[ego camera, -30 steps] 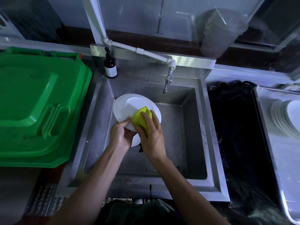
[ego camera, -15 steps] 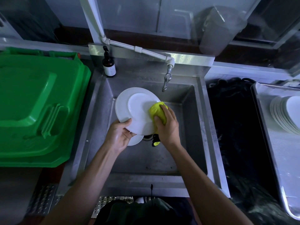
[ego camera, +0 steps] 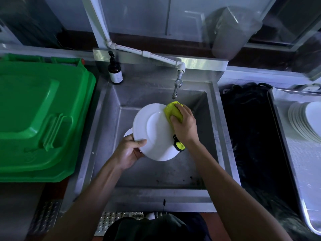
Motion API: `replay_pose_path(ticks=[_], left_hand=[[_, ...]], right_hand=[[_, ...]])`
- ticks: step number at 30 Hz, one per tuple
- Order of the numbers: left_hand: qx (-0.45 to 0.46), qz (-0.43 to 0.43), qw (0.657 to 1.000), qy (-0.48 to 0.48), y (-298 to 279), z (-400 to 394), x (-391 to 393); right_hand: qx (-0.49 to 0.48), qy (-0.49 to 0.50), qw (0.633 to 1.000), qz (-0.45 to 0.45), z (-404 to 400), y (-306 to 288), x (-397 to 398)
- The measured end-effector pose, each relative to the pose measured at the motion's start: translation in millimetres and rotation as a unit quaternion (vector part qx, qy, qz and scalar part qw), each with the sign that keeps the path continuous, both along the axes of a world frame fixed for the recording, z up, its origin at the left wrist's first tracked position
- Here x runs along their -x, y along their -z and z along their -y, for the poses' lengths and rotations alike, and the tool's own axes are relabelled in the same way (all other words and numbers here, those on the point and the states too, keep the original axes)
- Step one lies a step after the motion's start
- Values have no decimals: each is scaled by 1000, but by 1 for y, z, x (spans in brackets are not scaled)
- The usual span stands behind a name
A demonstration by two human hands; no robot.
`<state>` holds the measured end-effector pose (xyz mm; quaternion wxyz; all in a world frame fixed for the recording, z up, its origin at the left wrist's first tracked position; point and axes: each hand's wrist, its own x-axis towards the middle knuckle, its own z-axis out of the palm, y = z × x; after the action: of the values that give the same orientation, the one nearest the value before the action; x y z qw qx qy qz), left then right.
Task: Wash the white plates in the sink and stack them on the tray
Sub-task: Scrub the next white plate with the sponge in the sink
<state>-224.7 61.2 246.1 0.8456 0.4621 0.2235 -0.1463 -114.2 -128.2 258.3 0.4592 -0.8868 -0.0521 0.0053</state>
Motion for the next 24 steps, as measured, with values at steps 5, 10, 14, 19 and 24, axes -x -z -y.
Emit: replay_pose_path(ticks=[5,10,14,19,24], left_hand=[[-28,14,998,45,-6,3,-2],[-27,24,999,41,-5,7,-5],[-32,27,999,30,0,6,-9],[-43,28,999,16,3,6,-11],[-42,17,999,-7,7,5,-13]], right_hand=[[-4,-31,999,24,-12,-14,-3],[15,-86,993,82,-29,-24,4],[23,-138,986,93,-44,-27,17],[18,-195,974,112,-52,-23,33],[12,-225,969,101,-54,-16,48]])
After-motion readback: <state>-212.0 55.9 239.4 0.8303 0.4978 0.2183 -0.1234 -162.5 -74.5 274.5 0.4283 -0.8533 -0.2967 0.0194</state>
